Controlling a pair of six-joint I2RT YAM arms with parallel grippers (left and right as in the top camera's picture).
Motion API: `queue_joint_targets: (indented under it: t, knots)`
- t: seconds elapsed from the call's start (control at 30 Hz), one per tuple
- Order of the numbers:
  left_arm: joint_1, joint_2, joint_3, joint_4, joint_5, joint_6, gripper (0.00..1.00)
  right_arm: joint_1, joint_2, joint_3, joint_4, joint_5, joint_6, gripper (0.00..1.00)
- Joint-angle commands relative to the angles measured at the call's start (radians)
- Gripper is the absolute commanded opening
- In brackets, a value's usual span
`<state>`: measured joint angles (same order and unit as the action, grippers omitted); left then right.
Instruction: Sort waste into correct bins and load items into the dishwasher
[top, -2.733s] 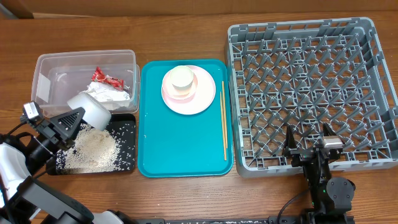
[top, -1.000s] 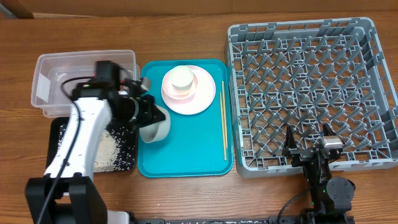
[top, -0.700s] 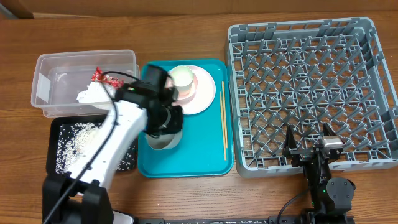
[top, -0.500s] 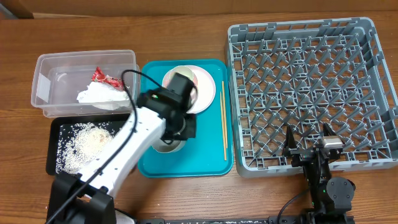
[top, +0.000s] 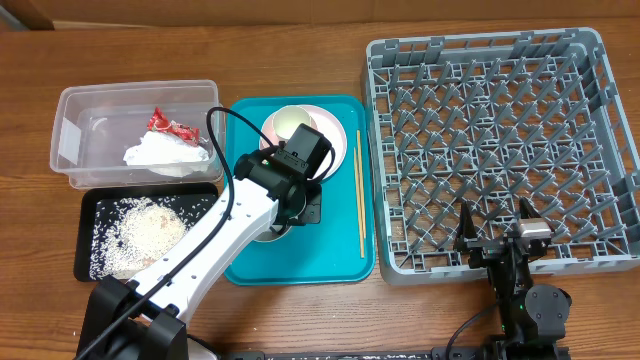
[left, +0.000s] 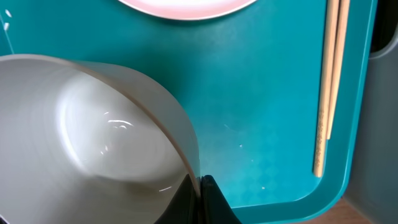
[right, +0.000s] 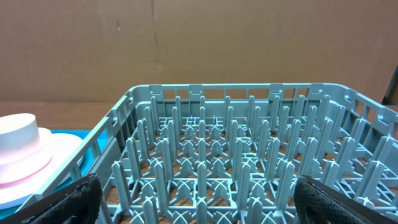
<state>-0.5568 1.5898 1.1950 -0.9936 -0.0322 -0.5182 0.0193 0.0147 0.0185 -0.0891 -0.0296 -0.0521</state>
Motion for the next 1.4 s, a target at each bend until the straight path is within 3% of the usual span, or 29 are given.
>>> queue_joint_targets:
  t: [0.0,0.37,0.57,0.73,0.87,1.13,1.23,1.37]
  knots:
    - [-0.005,0.012,0.017,0.004,-0.030,-0.014,0.04,-0.004,-0.012,-0.011,0.008,-0.006,-0.001,1.00]
    - [-0.006,0.095,-0.016,0.004,-0.023,-0.013,0.04,-0.003,-0.012,-0.011,0.008,-0.012,0.004,1.00]
    - [-0.006,0.131,-0.016,0.003,-0.023,-0.013,0.04,-0.004,-0.012,-0.010,0.015,-0.018,0.182,1.00]
    - [-0.006,0.131,-0.016,0.008,-0.028,-0.013,0.15,-0.004,-0.012,0.056,-0.024,-0.071,0.211,1.00]
    - [-0.006,0.131,-0.016,0.029,-0.027,-0.013,0.24,-0.004,0.008,0.175,-0.089,-0.069,0.212,1.00]
    - [0.036,0.097,0.089,0.019,-0.015,-0.014,0.17,-0.002,0.360,0.664,-0.402,-0.140,0.210,0.99]
    - [0.099,0.050,0.179,-0.006,-0.005,-0.013,0.18,-0.002,0.539,0.853,-0.575,-0.279,0.211,1.00]
    - [0.237,-0.021,0.316,-0.051,0.054,-0.013,0.21,-0.002,0.710,0.991,-0.640,-0.634,0.259,1.00]
